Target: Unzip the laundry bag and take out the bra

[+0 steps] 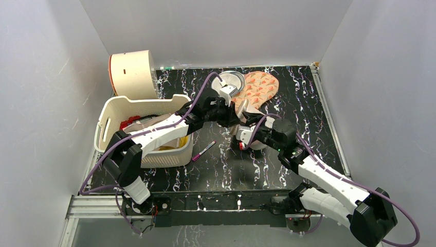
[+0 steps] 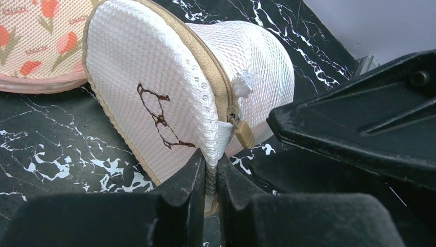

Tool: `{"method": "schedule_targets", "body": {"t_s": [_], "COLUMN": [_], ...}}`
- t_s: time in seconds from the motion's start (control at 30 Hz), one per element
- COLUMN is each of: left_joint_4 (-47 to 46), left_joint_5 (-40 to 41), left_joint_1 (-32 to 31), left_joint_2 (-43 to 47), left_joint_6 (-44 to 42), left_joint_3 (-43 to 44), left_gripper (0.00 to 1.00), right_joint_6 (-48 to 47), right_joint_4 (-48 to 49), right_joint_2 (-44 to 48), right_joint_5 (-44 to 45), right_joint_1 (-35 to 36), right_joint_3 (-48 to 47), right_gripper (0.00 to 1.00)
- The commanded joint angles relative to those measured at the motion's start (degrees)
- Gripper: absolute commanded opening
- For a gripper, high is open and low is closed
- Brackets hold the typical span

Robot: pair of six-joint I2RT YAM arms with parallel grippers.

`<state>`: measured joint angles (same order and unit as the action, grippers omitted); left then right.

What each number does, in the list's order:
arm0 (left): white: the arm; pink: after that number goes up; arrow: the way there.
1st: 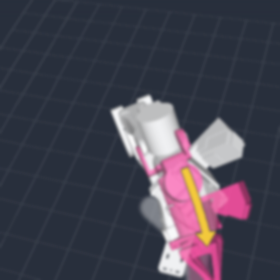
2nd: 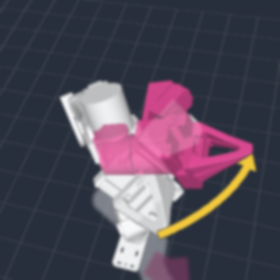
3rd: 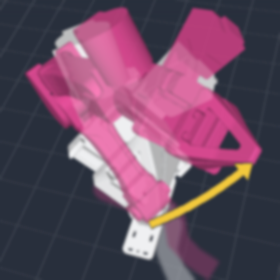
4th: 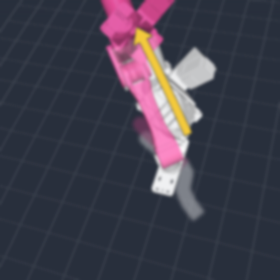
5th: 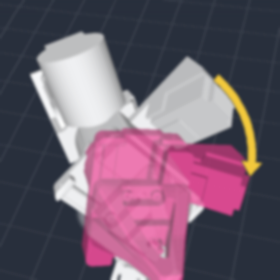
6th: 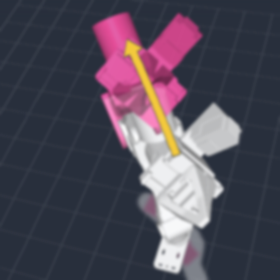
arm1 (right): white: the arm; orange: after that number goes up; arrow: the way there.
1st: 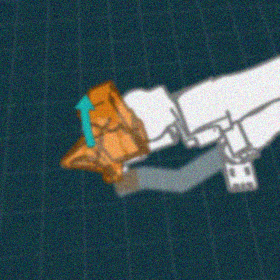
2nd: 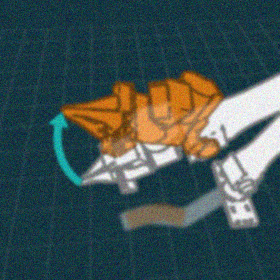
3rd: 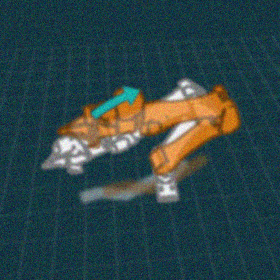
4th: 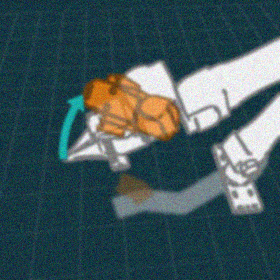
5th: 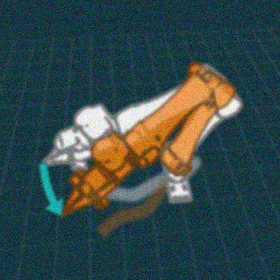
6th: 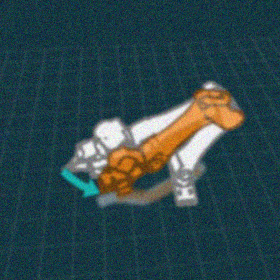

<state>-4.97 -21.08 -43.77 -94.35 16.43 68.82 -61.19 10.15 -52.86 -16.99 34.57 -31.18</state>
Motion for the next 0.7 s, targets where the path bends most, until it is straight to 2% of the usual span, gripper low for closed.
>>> {"method": "schedule_targets", "body": {"t_s": [0.0,0.23,0.43,0.67], "left_joint_4": [0.1,0.1,0.1,-0.1], "left_joint_5": [-2.2,-2.7,-3.1,-3.3], "left_joint_1": [0.0,0.0,0.0,0.0], "left_joint_2": [0.4,0.5,0.5,0.6], "left_joint_6": [0.4,-0.2,0.0,0.0], "left_joint_3": [2.8,2.7,2.8,2.7], "left_gripper": [0.00,0.00,0.00,0.00], "right_joint_6": [-1.2,-1.6,-2.1,-1.1], "right_joint_4": [5.2,6.7,5.6,10.0], "right_joint_2": [0.2,-0.7,-1.5,-2.6], "right_joint_5": [2.5,4.5,2.4,7.1], "right_joint_1": [0.4,0.7,1.1,1.6], "right_joint_3": [-0.3,-0.1,-0.2,0.8], "right_gripper": [0.41,0.40,0.41,0.39]}}
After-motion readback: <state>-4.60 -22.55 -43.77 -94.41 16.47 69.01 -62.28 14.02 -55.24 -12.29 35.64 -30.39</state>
